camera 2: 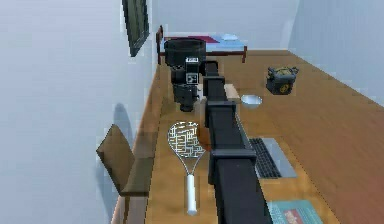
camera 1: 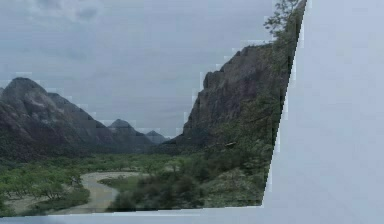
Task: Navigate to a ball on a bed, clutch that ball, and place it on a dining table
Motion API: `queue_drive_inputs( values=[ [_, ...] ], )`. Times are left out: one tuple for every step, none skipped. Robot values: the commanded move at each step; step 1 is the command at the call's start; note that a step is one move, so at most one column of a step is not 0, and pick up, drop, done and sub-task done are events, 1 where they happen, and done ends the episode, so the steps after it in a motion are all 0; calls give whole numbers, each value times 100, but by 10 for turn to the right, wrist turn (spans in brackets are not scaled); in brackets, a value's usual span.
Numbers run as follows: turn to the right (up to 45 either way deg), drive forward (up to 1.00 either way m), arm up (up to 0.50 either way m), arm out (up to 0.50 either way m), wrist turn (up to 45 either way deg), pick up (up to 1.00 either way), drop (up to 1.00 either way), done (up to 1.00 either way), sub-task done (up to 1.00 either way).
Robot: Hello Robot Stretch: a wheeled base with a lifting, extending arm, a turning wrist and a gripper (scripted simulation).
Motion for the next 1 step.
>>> queue_drive_inputs(
  values=[
    [0, 0, 0, 0, 0, 0, 0, 100, 0]
  ],
)
